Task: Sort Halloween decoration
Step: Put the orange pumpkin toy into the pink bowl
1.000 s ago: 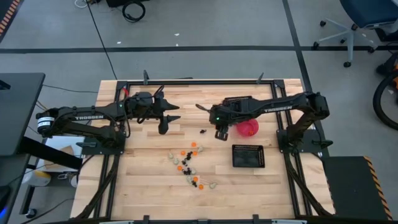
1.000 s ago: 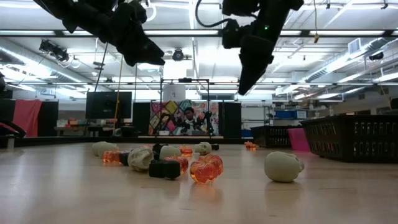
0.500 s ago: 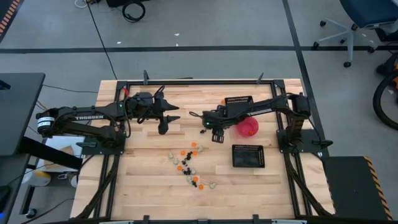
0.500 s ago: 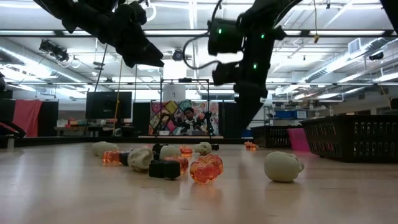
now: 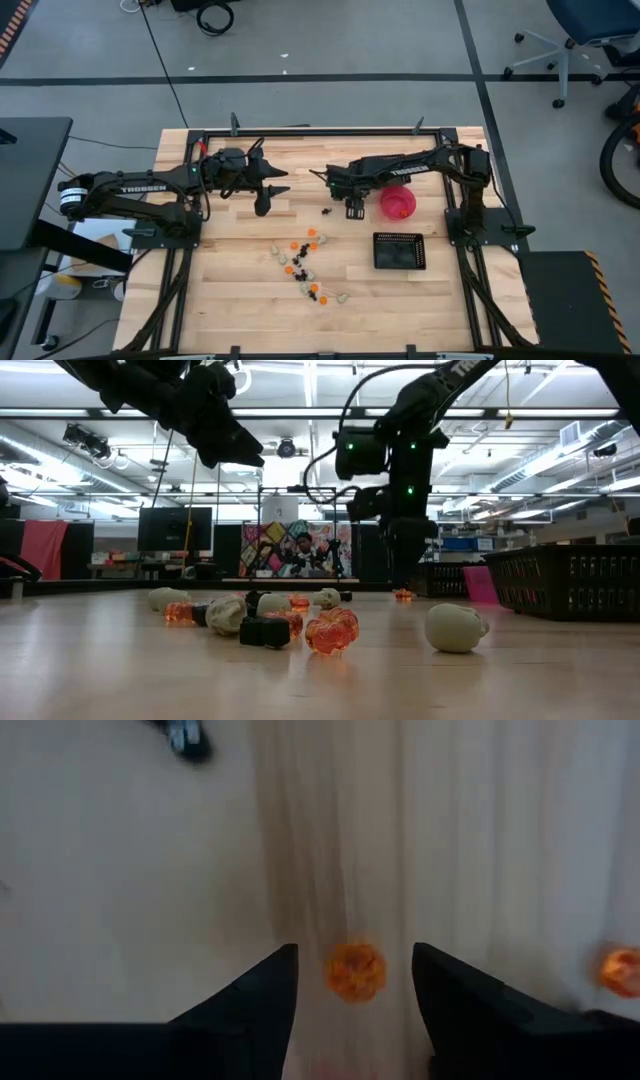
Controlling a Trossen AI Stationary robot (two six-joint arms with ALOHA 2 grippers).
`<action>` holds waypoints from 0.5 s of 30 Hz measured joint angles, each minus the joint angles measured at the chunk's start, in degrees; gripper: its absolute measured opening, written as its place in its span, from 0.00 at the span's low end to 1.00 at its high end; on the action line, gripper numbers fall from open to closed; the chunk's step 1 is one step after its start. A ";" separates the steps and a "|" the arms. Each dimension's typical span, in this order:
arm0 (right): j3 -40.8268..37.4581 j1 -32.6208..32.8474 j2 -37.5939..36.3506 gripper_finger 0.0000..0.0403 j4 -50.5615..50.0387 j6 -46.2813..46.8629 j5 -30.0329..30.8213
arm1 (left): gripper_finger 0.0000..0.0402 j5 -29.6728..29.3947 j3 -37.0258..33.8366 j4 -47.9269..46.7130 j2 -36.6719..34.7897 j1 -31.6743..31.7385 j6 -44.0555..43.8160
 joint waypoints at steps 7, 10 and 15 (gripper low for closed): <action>0.39 -0.64 3.32 0.49 -0.21 -1.16 0.28 | 0.48 0.02 0.00 -0.08 0.00 0.01 0.02; 0.33 -0.68 3.43 0.48 -0.59 -1.09 0.20 | 0.48 0.02 -0.02 -0.04 0.00 0.02 0.02; 0.22 -1.20 3.04 0.41 -0.84 -0.23 -1.37 | 0.48 0.02 0.00 -0.02 0.00 0.00 0.02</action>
